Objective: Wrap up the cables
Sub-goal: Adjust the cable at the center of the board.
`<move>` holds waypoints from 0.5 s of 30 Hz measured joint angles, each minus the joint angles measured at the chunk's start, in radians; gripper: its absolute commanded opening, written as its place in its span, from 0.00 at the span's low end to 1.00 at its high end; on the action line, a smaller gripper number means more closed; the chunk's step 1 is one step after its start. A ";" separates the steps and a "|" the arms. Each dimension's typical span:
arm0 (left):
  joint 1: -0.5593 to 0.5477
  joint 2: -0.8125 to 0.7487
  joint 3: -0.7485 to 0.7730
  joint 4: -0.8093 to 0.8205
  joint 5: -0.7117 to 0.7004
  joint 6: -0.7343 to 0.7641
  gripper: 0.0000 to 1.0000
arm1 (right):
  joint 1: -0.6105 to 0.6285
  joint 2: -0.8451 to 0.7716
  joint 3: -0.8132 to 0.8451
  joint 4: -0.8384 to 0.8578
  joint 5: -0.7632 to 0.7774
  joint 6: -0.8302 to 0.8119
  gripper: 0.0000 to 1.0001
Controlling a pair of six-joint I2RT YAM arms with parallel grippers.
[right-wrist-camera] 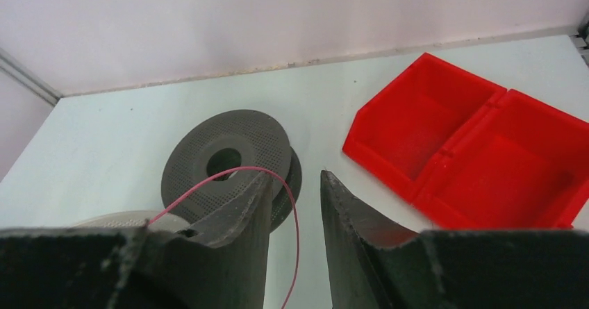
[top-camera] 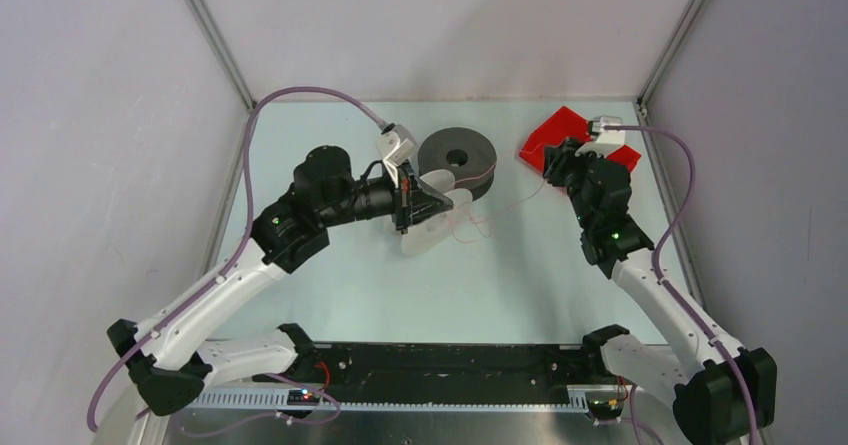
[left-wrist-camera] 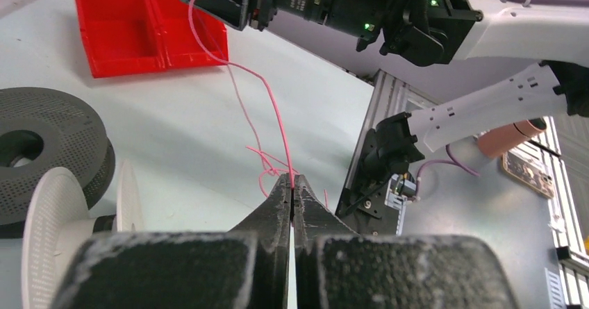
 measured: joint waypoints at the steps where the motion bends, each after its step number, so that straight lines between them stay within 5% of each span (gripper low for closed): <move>1: 0.000 -0.005 0.000 0.002 -0.008 -0.001 0.00 | -0.020 -0.002 0.000 0.000 -0.021 0.006 0.36; 8: 0.007 -0.017 0.000 0.014 -0.110 -0.016 0.00 | -0.029 -0.113 -0.001 -0.036 -0.167 0.039 0.35; 15: 0.076 -0.045 0.000 0.015 -0.163 -0.066 0.00 | -0.085 -0.098 -0.001 -0.069 0.055 0.033 0.33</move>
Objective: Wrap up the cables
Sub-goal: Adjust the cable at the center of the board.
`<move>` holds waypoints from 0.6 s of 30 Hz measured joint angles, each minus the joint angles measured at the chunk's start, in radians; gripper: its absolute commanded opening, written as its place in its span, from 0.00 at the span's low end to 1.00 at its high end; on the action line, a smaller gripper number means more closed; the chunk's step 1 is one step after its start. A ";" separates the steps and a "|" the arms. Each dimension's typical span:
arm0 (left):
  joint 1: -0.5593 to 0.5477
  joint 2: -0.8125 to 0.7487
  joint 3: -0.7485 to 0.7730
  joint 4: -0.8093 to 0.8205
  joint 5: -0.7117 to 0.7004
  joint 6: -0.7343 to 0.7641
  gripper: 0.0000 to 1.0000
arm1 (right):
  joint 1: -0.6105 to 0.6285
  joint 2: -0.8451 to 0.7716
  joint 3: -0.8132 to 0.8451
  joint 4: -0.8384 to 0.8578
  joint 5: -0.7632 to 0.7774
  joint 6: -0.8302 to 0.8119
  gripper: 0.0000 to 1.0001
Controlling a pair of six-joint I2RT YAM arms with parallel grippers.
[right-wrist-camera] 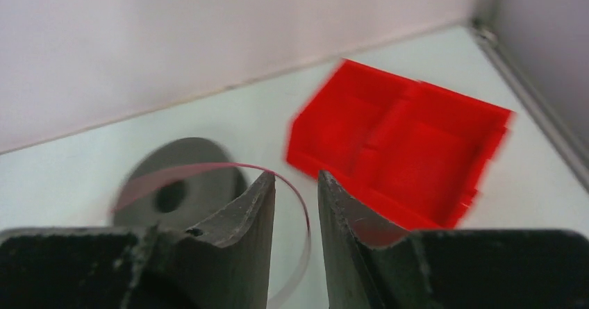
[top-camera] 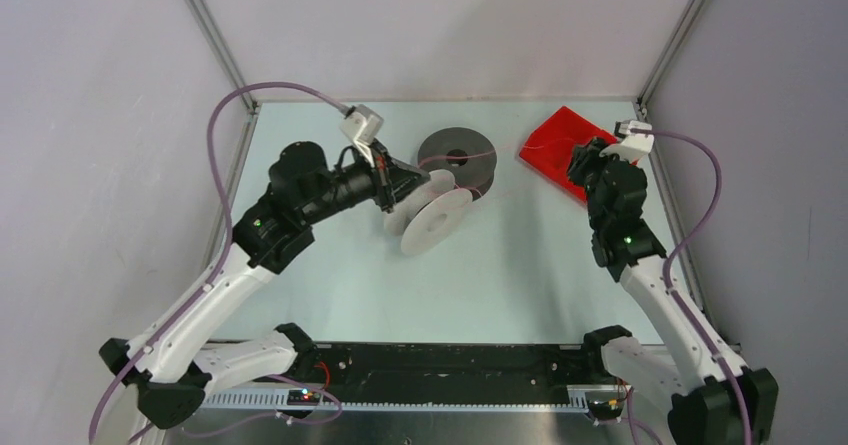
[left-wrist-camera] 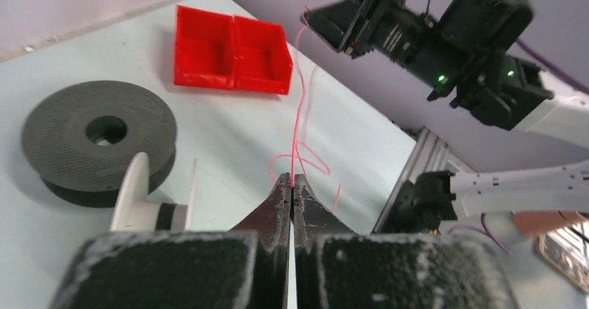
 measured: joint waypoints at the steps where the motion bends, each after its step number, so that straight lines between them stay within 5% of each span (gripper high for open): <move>1: 0.018 -0.009 0.000 0.000 0.001 -0.011 0.00 | -0.023 0.021 0.000 0.000 0.030 -0.002 0.33; 12: 0.160 -0.079 -0.019 -0.002 0.027 -0.058 0.00 | -0.136 0.128 0.019 0.010 0.228 -0.079 0.35; 18: 0.187 -0.063 -0.021 -0.006 0.029 -0.082 0.00 | -0.147 0.118 0.040 -0.008 0.167 -0.084 0.37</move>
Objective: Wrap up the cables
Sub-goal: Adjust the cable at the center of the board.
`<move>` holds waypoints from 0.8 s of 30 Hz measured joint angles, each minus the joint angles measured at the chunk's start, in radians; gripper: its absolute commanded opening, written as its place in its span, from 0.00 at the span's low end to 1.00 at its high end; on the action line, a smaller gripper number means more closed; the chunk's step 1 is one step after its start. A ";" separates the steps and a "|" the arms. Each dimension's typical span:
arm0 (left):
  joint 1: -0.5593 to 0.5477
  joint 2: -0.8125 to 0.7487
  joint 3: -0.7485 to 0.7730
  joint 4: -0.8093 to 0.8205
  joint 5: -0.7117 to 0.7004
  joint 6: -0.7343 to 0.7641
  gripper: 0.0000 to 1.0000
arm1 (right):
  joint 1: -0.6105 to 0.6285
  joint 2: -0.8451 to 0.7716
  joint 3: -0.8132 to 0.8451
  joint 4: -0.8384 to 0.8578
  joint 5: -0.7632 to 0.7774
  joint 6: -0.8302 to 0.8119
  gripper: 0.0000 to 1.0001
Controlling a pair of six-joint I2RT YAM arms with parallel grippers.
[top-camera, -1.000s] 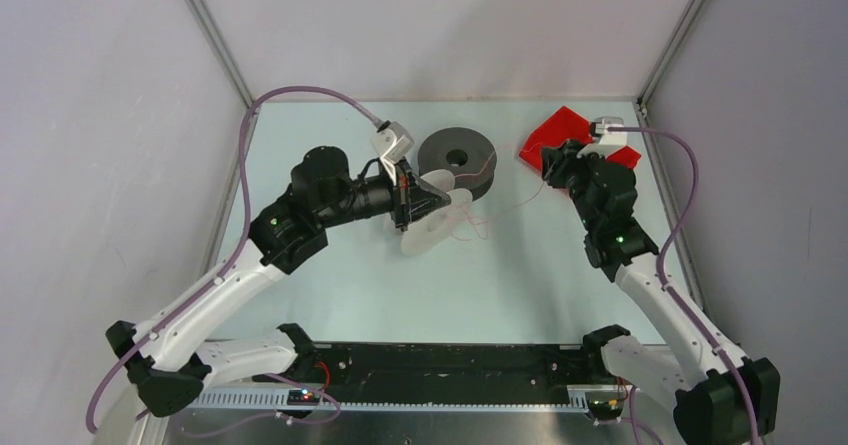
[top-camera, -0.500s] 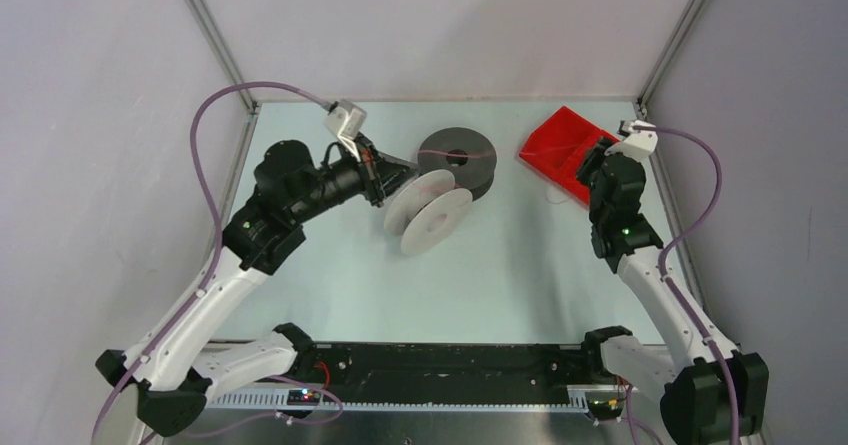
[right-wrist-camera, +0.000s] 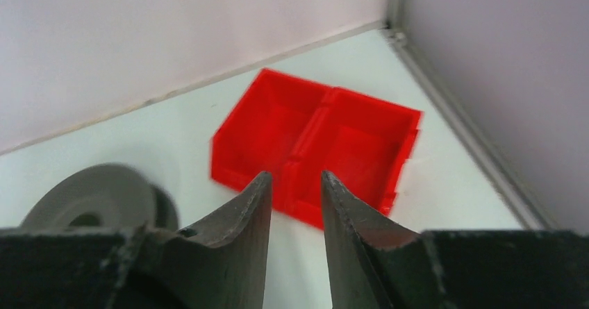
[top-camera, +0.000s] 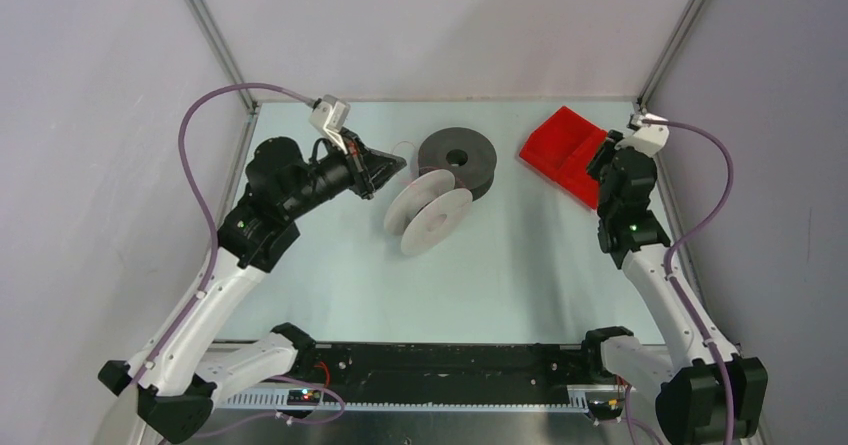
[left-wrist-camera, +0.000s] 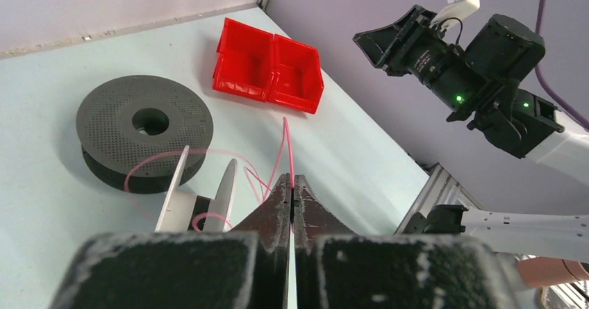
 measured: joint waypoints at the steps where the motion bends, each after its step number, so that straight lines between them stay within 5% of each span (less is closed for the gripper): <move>1: 0.000 0.006 0.000 0.000 0.005 -0.005 0.00 | 0.000 -0.009 0.000 -0.012 -0.036 0.009 0.38; 11: 0.000 0.033 0.001 -0.015 0.049 -0.020 0.00 | 0.052 -0.106 0.001 0.009 -0.722 0.172 0.51; 16: 0.000 0.024 0.001 -0.016 0.084 -0.006 0.00 | 0.192 -0.051 0.001 0.042 -0.780 0.268 0.55; 24: 0.000 -0.038 -0.035 -0.011 0.232 0.111 0.00 | 0.183 0.095 -0.064 0.075 -0.762 0.537 0.59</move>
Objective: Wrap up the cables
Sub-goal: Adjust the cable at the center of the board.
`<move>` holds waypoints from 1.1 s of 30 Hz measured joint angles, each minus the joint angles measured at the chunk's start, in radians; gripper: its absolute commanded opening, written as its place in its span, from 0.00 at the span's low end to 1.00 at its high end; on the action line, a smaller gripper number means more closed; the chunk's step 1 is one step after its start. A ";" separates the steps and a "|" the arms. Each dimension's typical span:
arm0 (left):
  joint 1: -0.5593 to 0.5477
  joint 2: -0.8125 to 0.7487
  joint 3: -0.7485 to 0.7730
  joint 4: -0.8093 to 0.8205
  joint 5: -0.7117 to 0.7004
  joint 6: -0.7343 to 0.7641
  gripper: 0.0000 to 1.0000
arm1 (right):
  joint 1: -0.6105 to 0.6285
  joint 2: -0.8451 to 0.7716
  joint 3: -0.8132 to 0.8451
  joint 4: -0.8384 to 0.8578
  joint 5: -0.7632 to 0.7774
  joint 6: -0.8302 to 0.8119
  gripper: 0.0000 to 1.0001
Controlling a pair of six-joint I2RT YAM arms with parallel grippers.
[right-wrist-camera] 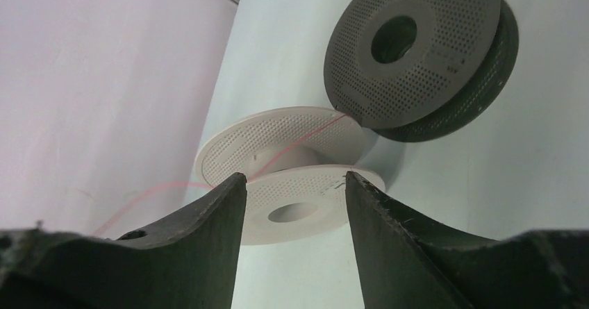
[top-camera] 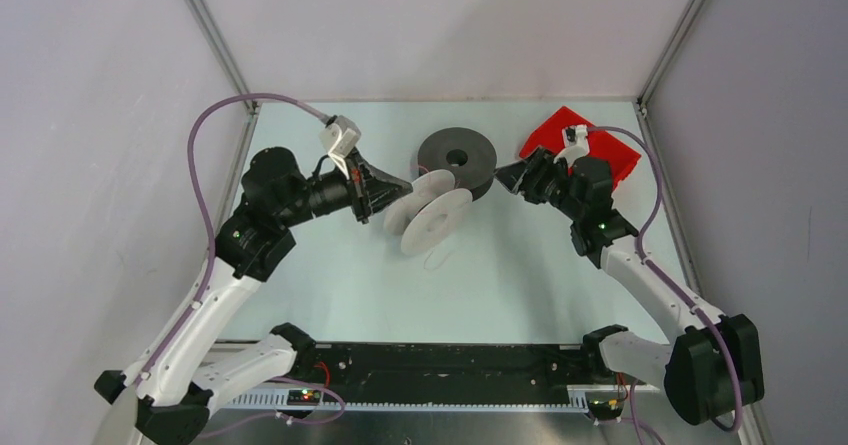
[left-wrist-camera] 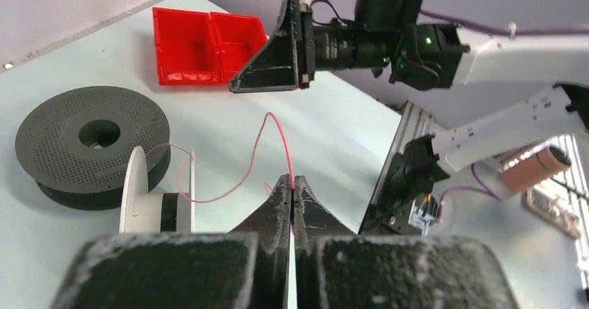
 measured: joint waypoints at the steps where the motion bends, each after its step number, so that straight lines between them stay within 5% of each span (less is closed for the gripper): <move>1: 0.000 -0.006 -0.010 0.002 0.018 0.024 0.00 | -0.002 0.007 -0.003 0.002 -0.002 0.023 0.60; 17: -0.007 -0.014 -0.074 0.198 0.270 0.357 0.00 | 0.085 0.032 -0.007 0.116 -0.128 0.512 0.63; 33: -0.056 0.039 -0.020 0.252 0.309 0.417 0.00 | 0.192 0.161 -0.007 0.287 -0.088 0.777 0.63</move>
